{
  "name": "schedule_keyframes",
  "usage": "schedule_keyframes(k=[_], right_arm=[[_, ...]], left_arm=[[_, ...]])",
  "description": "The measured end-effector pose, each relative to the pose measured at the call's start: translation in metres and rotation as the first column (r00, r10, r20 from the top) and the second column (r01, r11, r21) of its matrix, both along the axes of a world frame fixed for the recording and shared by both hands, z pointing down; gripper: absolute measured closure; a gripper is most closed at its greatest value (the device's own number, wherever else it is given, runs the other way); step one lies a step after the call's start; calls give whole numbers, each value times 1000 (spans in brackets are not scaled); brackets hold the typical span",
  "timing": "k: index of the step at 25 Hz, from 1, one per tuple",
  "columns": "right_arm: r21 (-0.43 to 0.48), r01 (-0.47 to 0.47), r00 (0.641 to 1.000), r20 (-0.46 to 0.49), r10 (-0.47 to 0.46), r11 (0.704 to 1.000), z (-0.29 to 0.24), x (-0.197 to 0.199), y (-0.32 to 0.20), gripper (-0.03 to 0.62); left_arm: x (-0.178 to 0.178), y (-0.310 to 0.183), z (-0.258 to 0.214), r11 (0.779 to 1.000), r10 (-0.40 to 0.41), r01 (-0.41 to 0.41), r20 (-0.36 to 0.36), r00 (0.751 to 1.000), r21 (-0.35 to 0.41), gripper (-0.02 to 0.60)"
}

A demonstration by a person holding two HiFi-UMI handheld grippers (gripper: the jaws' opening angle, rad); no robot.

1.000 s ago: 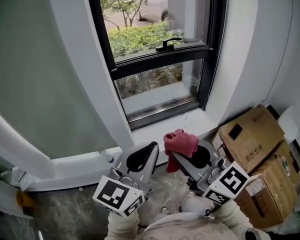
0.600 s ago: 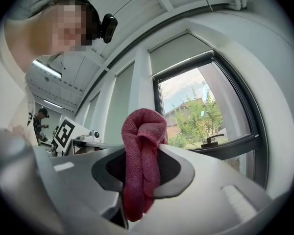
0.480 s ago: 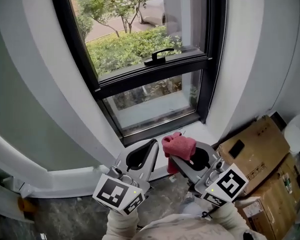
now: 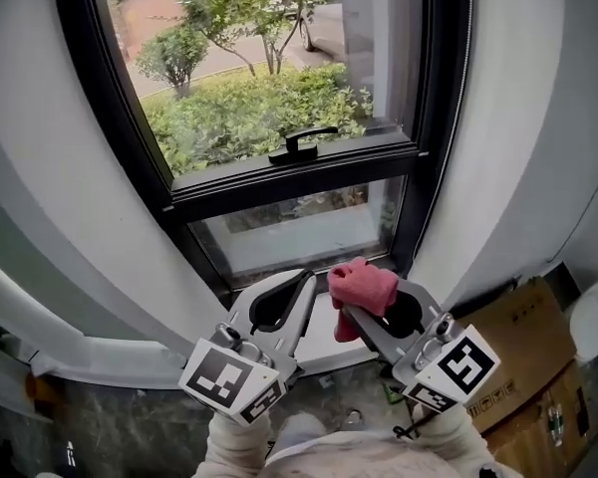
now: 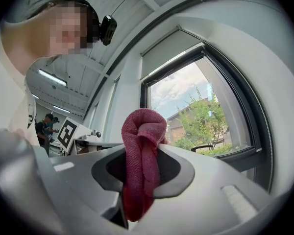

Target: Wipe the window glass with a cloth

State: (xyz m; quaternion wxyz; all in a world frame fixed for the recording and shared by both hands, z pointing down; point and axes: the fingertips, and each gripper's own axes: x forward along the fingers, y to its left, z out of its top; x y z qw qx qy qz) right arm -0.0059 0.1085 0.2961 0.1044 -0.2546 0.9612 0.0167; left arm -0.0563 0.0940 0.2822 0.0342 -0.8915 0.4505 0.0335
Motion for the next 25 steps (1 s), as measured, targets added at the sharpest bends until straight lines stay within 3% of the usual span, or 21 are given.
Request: schedule_keyframes(k=[11,25], right_arm=[[-71,24,1000,13,-23,997,30,-3,-76,471],[-25,-39,999,29,40,999,-2,-52,-189,471]], left_arm=[[-2,-81,21,998,-13,13,3,1000,-58,581],[-50,-188,-5,998,65,-64,42,997,-12,581]])
